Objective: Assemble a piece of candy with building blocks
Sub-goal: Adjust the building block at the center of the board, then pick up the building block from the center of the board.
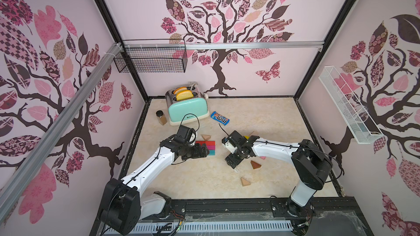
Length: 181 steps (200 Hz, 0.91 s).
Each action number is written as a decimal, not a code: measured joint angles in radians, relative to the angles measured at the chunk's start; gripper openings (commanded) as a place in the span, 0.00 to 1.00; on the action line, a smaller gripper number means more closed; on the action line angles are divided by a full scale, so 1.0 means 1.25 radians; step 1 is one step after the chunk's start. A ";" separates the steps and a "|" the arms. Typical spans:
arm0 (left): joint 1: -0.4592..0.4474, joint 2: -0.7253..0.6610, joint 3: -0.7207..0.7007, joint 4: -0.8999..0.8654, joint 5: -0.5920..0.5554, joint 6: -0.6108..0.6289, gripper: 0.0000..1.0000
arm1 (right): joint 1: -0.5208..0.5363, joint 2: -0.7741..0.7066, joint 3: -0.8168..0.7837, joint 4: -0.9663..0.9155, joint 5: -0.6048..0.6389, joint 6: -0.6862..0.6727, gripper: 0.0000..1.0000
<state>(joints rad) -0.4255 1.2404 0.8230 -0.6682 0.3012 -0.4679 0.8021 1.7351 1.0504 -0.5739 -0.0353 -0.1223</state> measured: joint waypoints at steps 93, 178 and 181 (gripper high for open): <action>0.001 0.000 -0.013 0.008 0.004 -0.004 0.98 | 0.002 0.018 0.016 0.028 -0.026 -0.071 0.76; 0.001 -0.016 -0.017 0.007 0.009 -0.007 0.98 | 0.021 0.033 0.018 0.030 -0.031 -0.070 0.56; 0.001 -0.016 -0.017 0.007 0.009 -0.007 0.98 | 0.022 0.033 0.018 0.029 -0.031 -0.068 0.55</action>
<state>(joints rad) -0.4248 1.2198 0.8021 -0.6590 0.3119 -0.4767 0.8299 1.7760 1.0725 -0.5373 -0.0734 -0.2077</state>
